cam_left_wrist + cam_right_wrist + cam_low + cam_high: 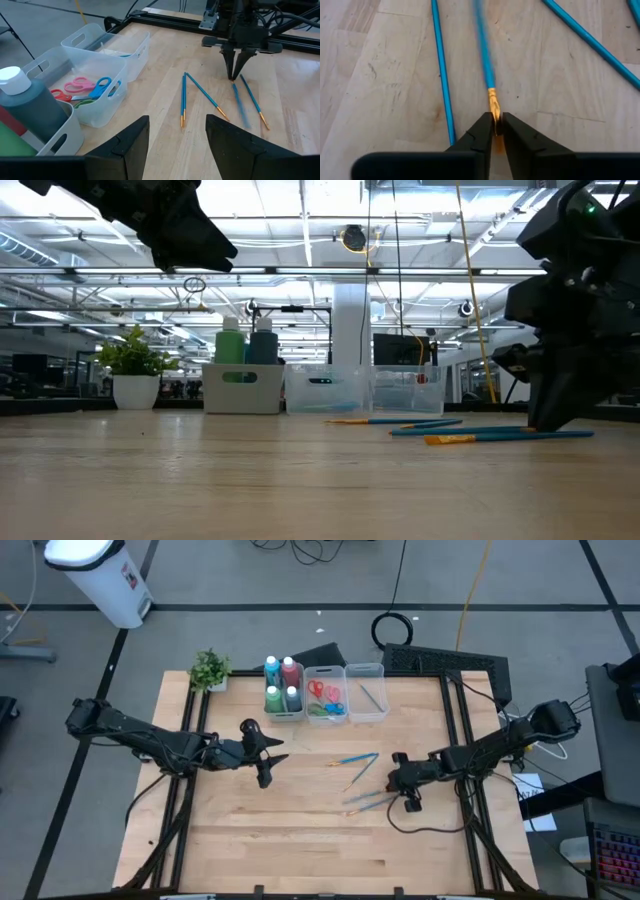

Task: Pick & Place Paint Supplies
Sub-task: Put the blue paint brush into the right transparent bin

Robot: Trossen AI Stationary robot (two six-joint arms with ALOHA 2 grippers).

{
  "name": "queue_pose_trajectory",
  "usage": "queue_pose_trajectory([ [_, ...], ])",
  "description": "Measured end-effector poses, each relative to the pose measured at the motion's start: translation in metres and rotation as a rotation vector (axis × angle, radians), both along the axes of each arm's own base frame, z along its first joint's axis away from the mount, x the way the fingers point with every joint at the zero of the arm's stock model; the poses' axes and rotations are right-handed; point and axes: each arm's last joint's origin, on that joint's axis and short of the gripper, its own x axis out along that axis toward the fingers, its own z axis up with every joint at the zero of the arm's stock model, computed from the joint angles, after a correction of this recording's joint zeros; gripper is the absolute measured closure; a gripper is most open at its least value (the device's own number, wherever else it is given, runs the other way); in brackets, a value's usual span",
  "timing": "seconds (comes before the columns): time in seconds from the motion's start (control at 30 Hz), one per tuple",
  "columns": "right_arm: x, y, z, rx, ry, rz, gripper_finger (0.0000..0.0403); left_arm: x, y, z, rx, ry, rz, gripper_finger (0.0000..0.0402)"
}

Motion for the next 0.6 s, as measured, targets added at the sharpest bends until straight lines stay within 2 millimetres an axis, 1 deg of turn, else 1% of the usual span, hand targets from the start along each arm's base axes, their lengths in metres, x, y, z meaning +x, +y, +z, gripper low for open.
queue_pose_trajectory([
  [0.17, 0.0007, -0.0039, -0.0002, 0.001, 0.003, -0.020, 0.0399, 0.0000, 0.0000, 0.0000, 0.001, 0.000, 0.000, 0.0199],
  [0.6, 0.0019, -0.0048, 0.0004, -0.008, -0.013, -0.016, 0.0402, 0.0000, 0.0000, 0.0000, 0.001, 0.000, -0.001, 0.0199],
])
